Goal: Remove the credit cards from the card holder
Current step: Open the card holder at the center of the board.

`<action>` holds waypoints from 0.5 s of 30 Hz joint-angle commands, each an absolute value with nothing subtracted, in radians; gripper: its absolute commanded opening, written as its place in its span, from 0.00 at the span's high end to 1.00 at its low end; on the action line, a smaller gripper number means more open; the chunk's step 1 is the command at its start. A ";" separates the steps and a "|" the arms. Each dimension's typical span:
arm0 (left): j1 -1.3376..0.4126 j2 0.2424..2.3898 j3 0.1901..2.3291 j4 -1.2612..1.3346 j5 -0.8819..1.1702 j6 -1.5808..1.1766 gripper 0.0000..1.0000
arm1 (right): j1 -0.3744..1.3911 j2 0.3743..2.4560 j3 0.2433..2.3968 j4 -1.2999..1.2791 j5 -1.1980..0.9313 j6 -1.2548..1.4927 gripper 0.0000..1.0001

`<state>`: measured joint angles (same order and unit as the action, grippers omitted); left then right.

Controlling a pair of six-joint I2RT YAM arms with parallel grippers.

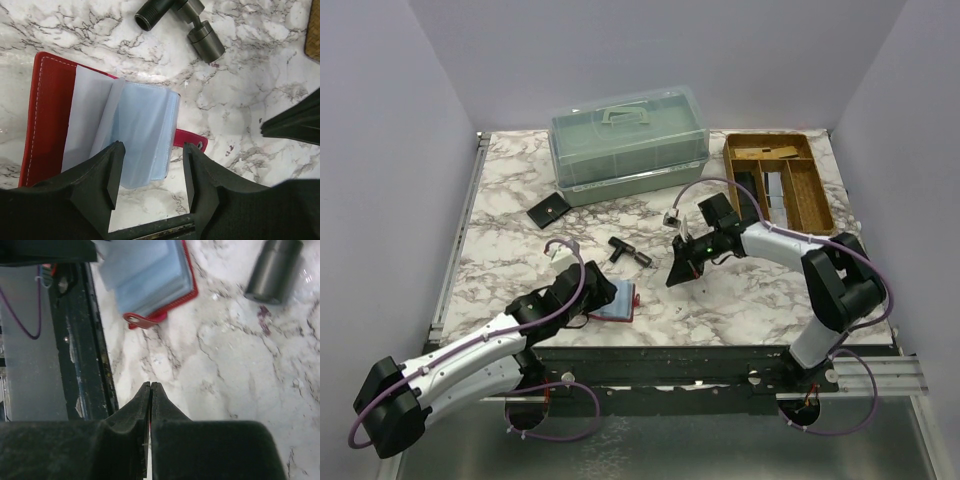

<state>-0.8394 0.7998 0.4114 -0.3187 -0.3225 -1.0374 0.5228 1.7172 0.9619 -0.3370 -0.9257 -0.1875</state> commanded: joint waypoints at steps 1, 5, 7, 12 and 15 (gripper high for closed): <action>-0.835 0.811 0.418 -0.379 -0.348 -0.992 0.43 | 0.539 1.648 0.960 -0.284 -1.059 -0.253 0.93; -0.835 0.829 0.380 -0.394 -0.368 -1.042 0.43 | 0.565 1.629 0.984 -0.225 -1.109 -0.355 0.73; -0.835 0.807 0.355 -0.392 -0.373 -1.081 0.41 | 0.617 1.639 0.992 -0.176 -1.097 -0.383 0.65; -0.828 0.649 0.275 -0.379 -0.370 -1.202 0.45 | 0.756 1.742 1.032 0.025 -0.961 -0.244 0.68; -0.822 0.528 0.232 -0.395 -0.362 -1.264 0.52 | 0.762 1.835 1.117 0.021 -0.892 -0.100 0.77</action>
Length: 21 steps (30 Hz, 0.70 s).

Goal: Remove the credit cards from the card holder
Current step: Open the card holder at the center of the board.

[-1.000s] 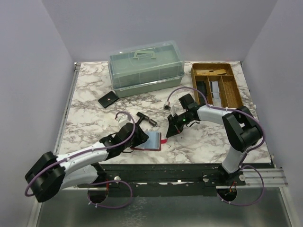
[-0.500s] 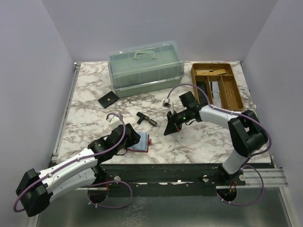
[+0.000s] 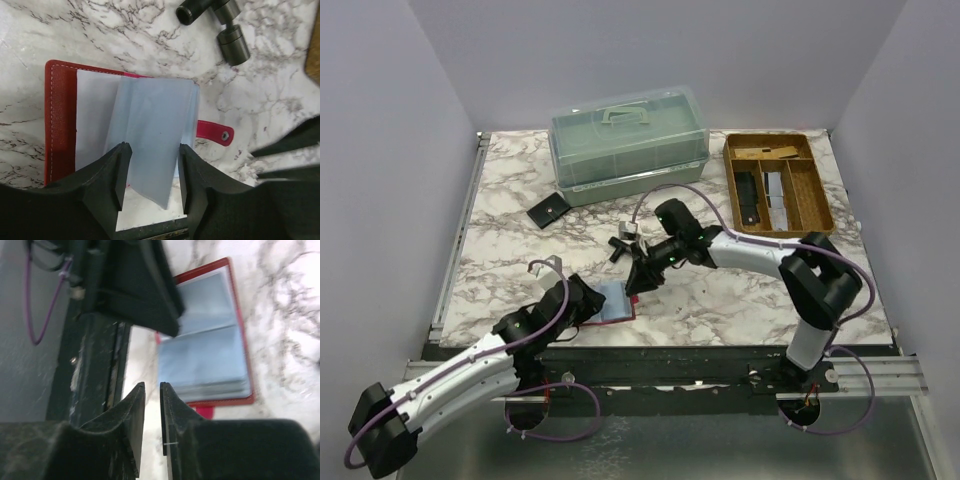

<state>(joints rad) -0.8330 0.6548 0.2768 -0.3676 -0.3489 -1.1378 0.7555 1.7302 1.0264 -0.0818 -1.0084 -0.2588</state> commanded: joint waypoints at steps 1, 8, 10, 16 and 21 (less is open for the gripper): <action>-0.820 0.501 0.219 -0.411 -0.369 -1.285 0.54 | 0.763 1.861 1.144 0.005 -0.879 -0.080 0.80; -0.812 0.576 0.223 -0.504 -0.438 -1.335 0.59 | 0.817 1.968 1.203 -0.056 -0.796 -0.003 0.87; -0.809 0.634 0.252 -0.508 -0.462 -1.323 0.58 | 0.835 1.983 1.205 -0.071 -0.770 -0.011 0.88; -0.802 0.688 0.311 -0.429 -0.399 -1.226 0.28 | 0.850 1.997 1.217 -0.103 -0.695 -0.023 0.85; -0.784 0.574 0.245 -0.338 -0.301 -1.247 0.24 | 0.850 2.003 1.217 -0.116 -0.694 -0.023 0.80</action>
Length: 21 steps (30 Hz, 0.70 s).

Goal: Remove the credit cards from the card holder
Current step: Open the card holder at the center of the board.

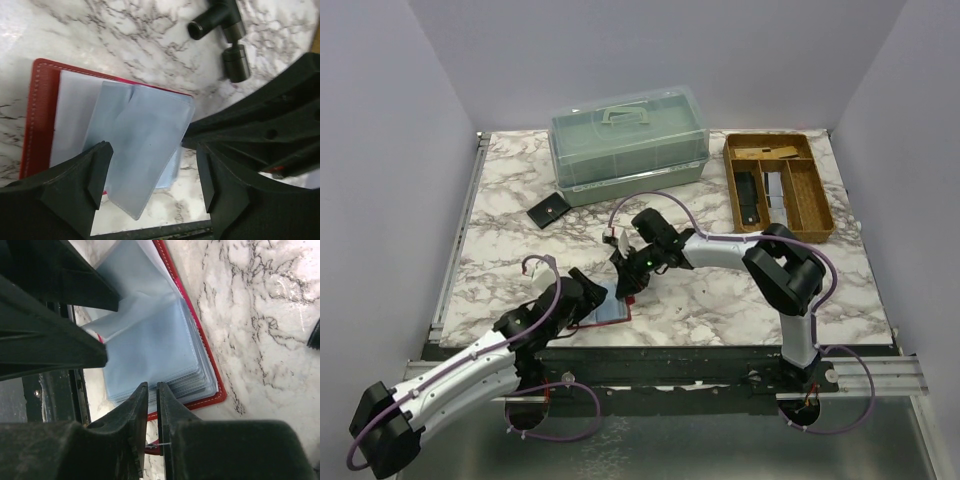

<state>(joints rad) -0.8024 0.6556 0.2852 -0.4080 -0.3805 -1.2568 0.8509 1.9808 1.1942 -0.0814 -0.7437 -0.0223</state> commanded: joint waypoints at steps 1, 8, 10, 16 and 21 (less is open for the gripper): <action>-0.780 0.552 0.232 -0.340 -0.291 -1.258 0.24 | 0.850 2.003 1.217 -0.119 -0.690 -0.024 0.79; -0.769 0.387 0.171 -0.363 -0.251 -1.367 0.26 | 0.850 2.015 1.223 -0.132 -0.669 -0.024 0.78; -0.769 0.338 0.164 -0.370 -0.249 -1.391 0.26 | 0.850 2.019 1.224 -0.131 -0.670 -0.021 0.77; -0.769 0.184 0.135 -0.389 -0.235 -1.434 0.26 | 0.852 2.037 1.238 -0.133 -0.665 -0.005 0.77; -0.767 0.119 0.128 -0.447 -0.227 -1.459 0.25 | 0.861 2.063 1.250 -0.142 -0.651 -0.003 0.77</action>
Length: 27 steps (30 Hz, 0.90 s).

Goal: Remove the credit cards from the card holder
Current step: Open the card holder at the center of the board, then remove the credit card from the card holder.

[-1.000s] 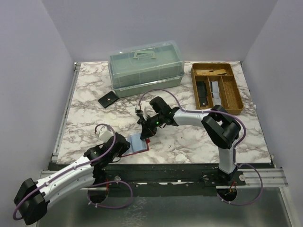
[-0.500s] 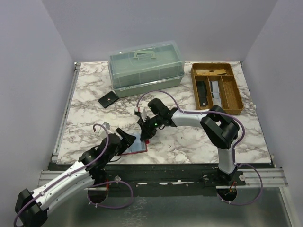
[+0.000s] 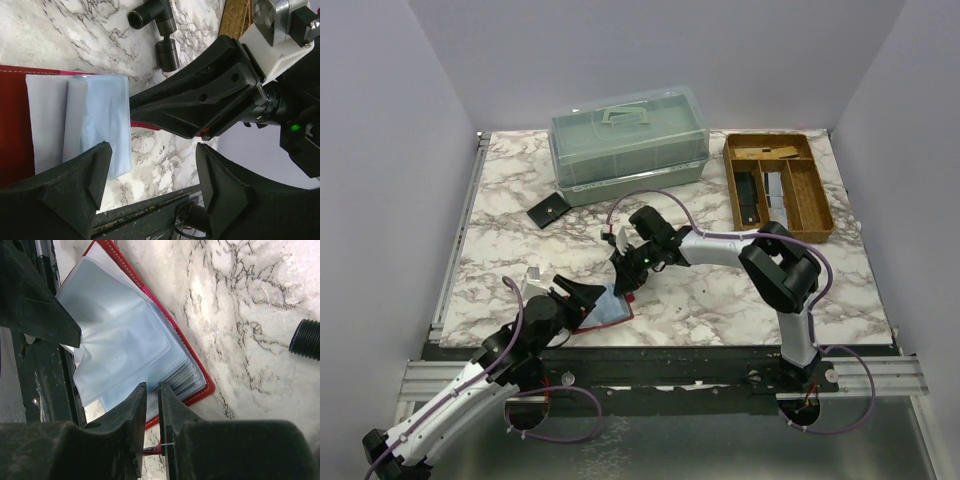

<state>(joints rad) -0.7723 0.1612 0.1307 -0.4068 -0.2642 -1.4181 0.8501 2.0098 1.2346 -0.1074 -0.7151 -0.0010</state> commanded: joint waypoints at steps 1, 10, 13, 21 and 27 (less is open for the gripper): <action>-0.767 0.115 0.135 -0.461 -0.231 -1.454 0.23 | 0.863 2.068 1.252 -0.145 -0.642 -0.003 0.77; -0.767 0.240 0.256 -0.646 -0.304 -1.442 0.03 | 0.867 2.092 1.272 -0.169 -0.605 -0.013 0.77; -0.767 0.334 0.271 -0.646 -0.294 -1.446 0.02 | 0.871 2.102 1.279 -0.180 -0.599 -0.018 0.77; -0.767 0.317 0.348 -0.685 -0.341 -1.348 0.03 | 0.877 2.126 1.296 -0.208 -0.560 -0.038 0.78; -0.769 0.263 0.348 -0.724 -0.365 -1.349 0.14 | 0.888 2.113 1.303 -0.210 -0.581 -0.040 0.77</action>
